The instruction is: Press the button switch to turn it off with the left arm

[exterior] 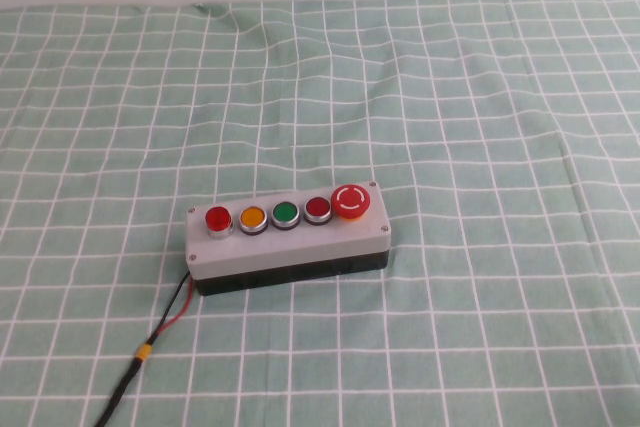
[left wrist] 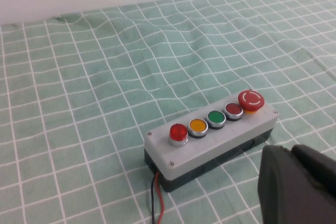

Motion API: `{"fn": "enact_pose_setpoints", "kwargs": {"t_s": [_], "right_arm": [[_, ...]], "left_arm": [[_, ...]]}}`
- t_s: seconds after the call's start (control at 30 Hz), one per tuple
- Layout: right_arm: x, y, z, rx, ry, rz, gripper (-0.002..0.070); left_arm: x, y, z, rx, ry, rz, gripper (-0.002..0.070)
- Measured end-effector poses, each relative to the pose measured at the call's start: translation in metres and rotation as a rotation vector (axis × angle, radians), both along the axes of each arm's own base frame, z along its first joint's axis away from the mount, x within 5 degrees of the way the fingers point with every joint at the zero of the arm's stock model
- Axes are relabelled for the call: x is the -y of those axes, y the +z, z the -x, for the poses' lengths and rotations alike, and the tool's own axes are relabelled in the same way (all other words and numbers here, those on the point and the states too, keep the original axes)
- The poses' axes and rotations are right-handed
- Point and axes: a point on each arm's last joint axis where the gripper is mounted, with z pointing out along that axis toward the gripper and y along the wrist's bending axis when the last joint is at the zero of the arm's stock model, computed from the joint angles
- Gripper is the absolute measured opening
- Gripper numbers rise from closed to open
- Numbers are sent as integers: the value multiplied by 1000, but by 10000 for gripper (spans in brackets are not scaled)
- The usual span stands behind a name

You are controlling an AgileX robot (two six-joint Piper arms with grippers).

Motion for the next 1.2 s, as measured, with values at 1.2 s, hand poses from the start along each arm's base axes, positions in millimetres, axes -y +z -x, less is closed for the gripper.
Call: {"fn": "enact_pose_setpoints", "kwargs": {"t_s": [1.2], "right_arm": [[0,0,0,0,0,0,-17]], "left_arm": [[-11,-65,17,158,60,40,-2]]}}
